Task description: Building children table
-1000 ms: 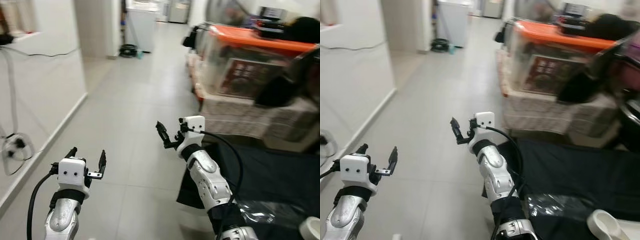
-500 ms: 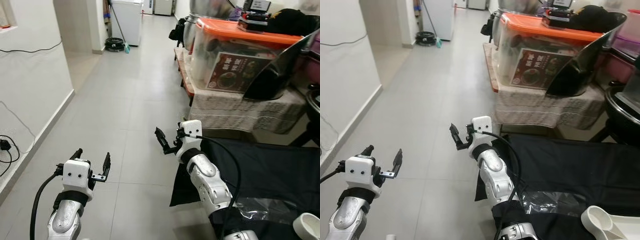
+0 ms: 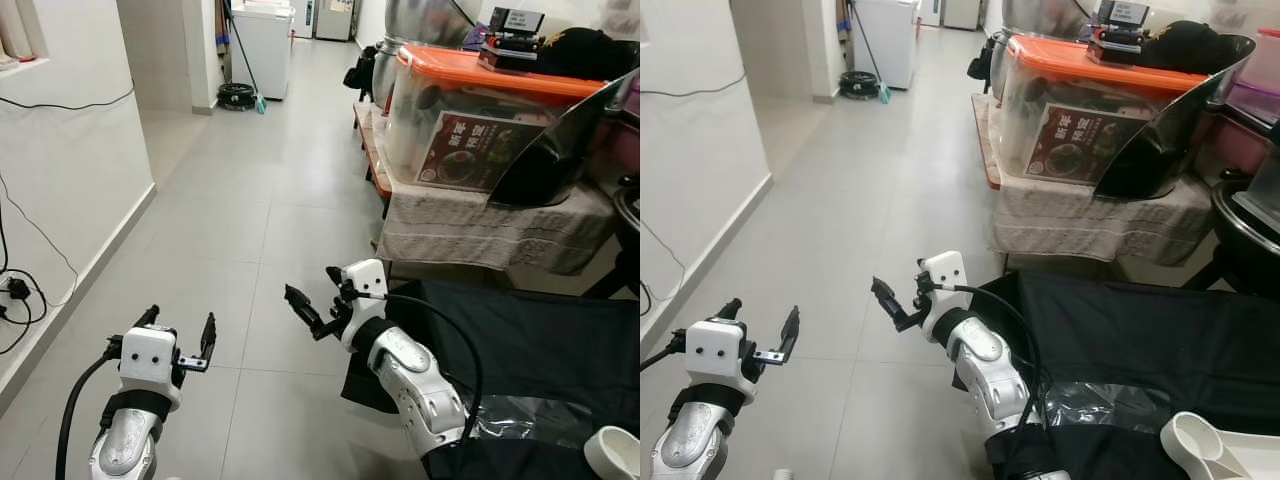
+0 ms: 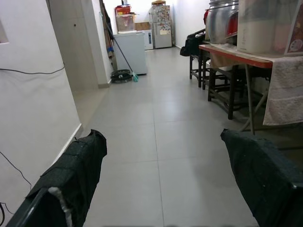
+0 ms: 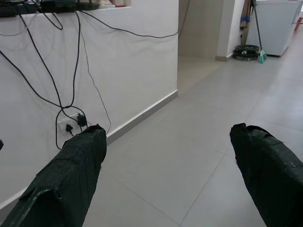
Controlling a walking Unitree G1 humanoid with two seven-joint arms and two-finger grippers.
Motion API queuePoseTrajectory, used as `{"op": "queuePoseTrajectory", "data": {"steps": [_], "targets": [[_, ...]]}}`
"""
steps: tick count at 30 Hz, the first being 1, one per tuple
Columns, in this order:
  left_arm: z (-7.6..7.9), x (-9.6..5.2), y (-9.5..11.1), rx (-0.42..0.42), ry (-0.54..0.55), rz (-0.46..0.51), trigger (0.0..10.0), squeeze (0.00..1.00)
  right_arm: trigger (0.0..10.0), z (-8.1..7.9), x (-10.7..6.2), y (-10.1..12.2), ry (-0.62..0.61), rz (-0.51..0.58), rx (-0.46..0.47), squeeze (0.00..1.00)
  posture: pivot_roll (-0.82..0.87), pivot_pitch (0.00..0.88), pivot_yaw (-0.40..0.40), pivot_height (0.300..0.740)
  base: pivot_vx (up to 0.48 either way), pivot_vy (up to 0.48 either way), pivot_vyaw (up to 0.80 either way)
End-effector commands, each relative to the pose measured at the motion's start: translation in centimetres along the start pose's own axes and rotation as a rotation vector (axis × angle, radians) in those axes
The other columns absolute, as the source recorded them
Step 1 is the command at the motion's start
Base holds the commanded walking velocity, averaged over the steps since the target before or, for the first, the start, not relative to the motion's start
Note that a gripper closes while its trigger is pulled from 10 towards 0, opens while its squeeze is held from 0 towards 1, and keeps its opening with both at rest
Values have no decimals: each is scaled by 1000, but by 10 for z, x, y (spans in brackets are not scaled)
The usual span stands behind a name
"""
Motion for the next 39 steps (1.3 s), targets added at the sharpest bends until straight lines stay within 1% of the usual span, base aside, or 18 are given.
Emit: {"op": "queuePoseTrajectory", "data": {"steps": [1,3,7,8,9,11,12,14,19,20,21,22,24,29,33,39], "targets": [[0,-1,-1,11,-4,-10,10000,0,10000,1,-3,-4,0,-17,5,0,81,0,-101,725,0,0,0],[-1,-1,-2,14,-2,-12,10000,0,10000,-1,-5,-3,18,-12,10,0,79,0,-99,715,0,0,0],[-2,-1,-2,16,1,-14,10000,0,10000,-4,-6,-2,36,-9,16,0,77,0,-98,710,0,0,0],[-3,-1,-3,19,4,-14,10000,0,10000,-8,-7,-1,66,-7,18,0,79,0,-98,705,0,0,0],[-3,-1,-3,19,4,-14,10000,0,10000,-8,-7,-1,66,-7,18,0,79,0,-98,705,0,0,0],[-5,-1,-3,24,15,-16,10000,0,10000,-19,-9,-2,134,-17,20,0,82,0,-101,695,0,0,0],[-5,-1,-3,24,15,-16,10000,0,10000,-19,-9,-2,134,-17,20,0,82,0,-101,695,0,0,0],[-7,-2,-4,27,24,-19,10000,0,10000,-25,-10,-3,175,-27,18,0,83,0,-102,685,0,0,0],[-10,-3,-5,35,41,-27,10000,0,10000,-28,-11,-3,196,-29,22,0,82,0,-102,675,0,0,0],[-15,-3,-7,50,64,-39,10000,0,10000,-30,-12,-3,213,-31,28,0,82,0,-102,670,0,0,0],[-15,-3,-7,50,64,-39,10000,0,10000,-30,-12,-3,213,-31,28,0,82,0,-102,670,0,0,0],[-22,-4,-12,80,104,-64,10000,0,10000,-34,-14,-2,249,-32,40,0,80,0,-101,665,0,0,0],[-33,-4,-16,106,158,-87,10000,0,10000,-46,-20,-4,341,-50,52,0,77,0,-100,655,0,0,0],[-35,-4,-16,109,163,-88,10000,0,10000,-52,-26,-9,396,-78,49,0,78,0,-99,645,0,0,0],[-34,-3,-16,112,160,-89,10000,0,10000,-55,-30,-20,425,-128,44,0,77,0,-99,630,0,0,0],[-32,-2,-17,116,159,-91,10000,0,10000,-56,-29,-25,424,-152,37,0,77,0,-99,610,0,0,0]]}}
Point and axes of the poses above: a point about 5 cm out from each wrist's last joint towards the gripper, its own x axis pointing out of the wrist towards the gripper, its own y axis along the axis of the wrist's last joint, z = x × y, the point moved 5 cm from there along x, pointing out of the wrist towards the gripper, and after that the axes turned 7 degrees about -x, right-handed, at the moved point
